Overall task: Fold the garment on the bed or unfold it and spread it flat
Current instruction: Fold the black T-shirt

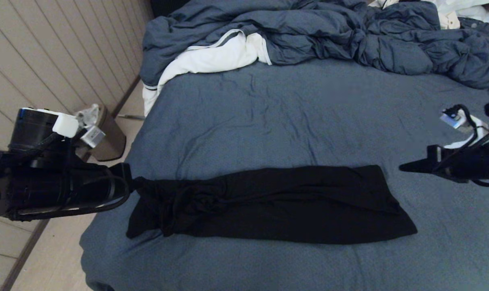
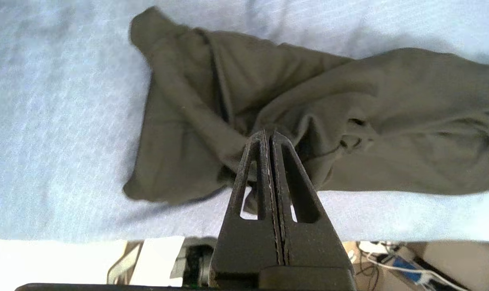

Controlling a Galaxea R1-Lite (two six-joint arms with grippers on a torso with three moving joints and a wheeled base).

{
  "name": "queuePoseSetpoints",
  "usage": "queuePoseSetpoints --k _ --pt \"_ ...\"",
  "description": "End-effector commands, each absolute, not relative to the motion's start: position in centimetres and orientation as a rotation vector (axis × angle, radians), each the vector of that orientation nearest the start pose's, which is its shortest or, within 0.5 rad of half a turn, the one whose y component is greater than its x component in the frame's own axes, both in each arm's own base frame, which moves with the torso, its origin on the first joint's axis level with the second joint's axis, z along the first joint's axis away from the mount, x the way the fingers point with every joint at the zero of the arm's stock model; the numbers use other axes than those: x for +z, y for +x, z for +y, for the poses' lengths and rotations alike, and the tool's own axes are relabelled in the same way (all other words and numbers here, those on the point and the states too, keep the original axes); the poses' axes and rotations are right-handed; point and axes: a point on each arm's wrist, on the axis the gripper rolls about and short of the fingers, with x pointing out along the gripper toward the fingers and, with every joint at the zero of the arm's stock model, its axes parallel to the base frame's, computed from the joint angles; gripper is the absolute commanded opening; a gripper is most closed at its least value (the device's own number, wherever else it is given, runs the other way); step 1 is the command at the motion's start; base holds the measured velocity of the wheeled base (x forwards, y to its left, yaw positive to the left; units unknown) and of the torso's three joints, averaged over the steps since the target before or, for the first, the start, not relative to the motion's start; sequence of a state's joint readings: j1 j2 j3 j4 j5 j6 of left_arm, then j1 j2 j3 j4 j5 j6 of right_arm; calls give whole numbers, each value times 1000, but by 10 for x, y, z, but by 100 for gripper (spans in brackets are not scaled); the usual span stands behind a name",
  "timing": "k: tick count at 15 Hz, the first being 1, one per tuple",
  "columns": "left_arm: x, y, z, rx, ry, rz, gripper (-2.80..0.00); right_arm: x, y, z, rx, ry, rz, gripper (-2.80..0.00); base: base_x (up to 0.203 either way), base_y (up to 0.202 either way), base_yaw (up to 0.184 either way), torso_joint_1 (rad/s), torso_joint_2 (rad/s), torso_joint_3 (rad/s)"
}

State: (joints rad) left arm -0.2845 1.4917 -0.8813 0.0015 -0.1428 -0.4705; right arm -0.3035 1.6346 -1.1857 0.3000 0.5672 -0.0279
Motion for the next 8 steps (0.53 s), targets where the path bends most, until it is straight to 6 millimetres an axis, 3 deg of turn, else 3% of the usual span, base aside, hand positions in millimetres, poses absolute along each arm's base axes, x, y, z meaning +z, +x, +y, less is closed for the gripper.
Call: queuePoseSetpoints --k 1,4,5,8 --pt "198 237 -62 -268 -429 701 -280 215 275 -94 250 305 689 -280 0 0 0 0 0 0" --pt "201 239 -47 -322 -468 692 -280 200 279 -108 256 287 758 -280 0 0 0 0 0 0" --pt "201 239 -45 -325 -465 689 -280 199 278 -109 261 278 765 0 0 0 0 0 0 0" --pt "198 240 -45 -323 -465 699 -280 197 277 -108 266 270 769 0 0 0 0 0 0 0"
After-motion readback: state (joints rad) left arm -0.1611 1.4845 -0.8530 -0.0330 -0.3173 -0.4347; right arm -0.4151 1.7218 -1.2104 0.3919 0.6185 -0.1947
